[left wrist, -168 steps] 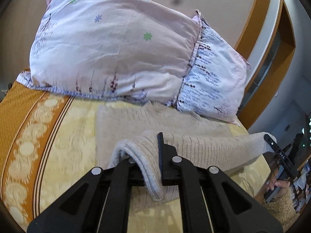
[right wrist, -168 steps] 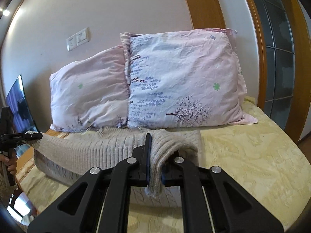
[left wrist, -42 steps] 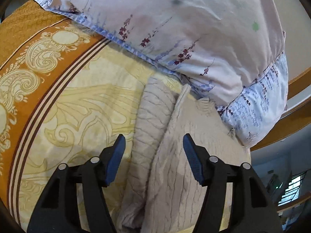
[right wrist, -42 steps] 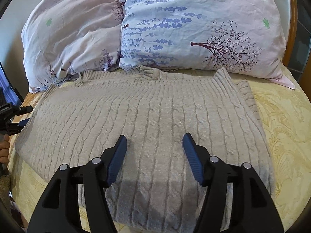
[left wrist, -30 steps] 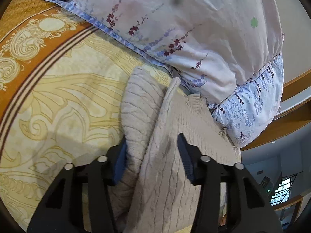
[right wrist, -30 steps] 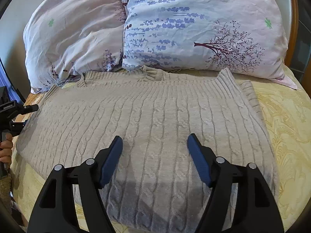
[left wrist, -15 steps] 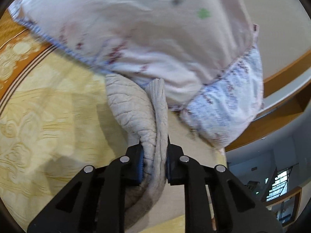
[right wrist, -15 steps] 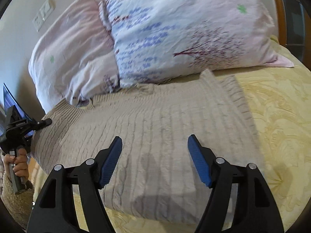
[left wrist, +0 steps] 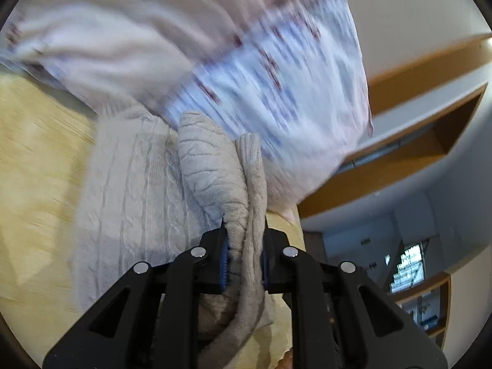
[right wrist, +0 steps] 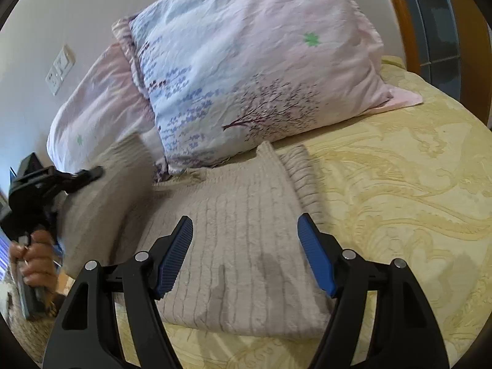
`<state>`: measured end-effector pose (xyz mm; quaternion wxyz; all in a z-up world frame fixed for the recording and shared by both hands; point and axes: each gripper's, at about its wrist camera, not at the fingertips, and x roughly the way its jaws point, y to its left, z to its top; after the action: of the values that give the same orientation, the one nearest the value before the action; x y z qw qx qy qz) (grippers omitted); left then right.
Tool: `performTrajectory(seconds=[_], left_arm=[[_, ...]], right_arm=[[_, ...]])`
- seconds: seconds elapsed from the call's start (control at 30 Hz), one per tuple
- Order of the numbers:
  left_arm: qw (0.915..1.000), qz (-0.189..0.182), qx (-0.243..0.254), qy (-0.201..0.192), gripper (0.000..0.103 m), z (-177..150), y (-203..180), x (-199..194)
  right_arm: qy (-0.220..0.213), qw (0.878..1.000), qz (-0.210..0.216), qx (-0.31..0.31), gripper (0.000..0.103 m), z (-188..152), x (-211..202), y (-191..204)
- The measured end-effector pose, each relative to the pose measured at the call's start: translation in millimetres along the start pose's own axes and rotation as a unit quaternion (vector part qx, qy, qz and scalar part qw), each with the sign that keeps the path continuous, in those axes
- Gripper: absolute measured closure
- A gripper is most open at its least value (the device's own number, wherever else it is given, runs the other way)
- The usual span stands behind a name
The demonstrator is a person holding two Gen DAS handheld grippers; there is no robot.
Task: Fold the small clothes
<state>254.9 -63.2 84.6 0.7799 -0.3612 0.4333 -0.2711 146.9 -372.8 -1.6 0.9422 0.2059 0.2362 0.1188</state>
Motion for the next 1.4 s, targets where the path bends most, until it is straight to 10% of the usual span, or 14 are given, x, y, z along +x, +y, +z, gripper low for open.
performTrajectory(seconds=[0.17,0.33,0.5,0.77,1.07,1.17,1.3,1.4], left_arm=[[0.9962,-0.013,0.000,0.087,0.084,-29,-13,72],[0.9940,-0.064,0.010,0.088,0.067,-29,-11,46],[0.9976,0.048,0.051,0.001,0.045,-20,7,-15],[0.9928,0.109,0.009,0.049,0.045,-30,63,-4],[0.9932,0.103,0.014,0.052,0.043,-32,65,-4],[0.9937,0.096,0.004,0.057,0.041,-33,68,-3],[0.9936,0.095,-0.008,0.060,0.034,-35,73,-6],[0.9935,0.097,-0.006,0.059,0.032,-36,74,-9]], right_arm=[[0.009,0.999,0.024,0.033,0.031,6,-2,-13],[0.049,0.994,0.073,0.058,0.027,18,-1,-18],[0.137,0.981,0.100,0.092,0.025,29,26,-15],[0.239,0.961,0.100,0.095,0.038,13,69,-3],[0.179,0.967,0.116,0.142,0.057,30,103,-21],[0.148,0.977,0.106,0.113,0.083,33,100,-14],[0.060,0.995,0.053,-0.055,0.085,33,68,40],[-0.010,0.976,-0.004,-0.217,0.086,16,40,93]])
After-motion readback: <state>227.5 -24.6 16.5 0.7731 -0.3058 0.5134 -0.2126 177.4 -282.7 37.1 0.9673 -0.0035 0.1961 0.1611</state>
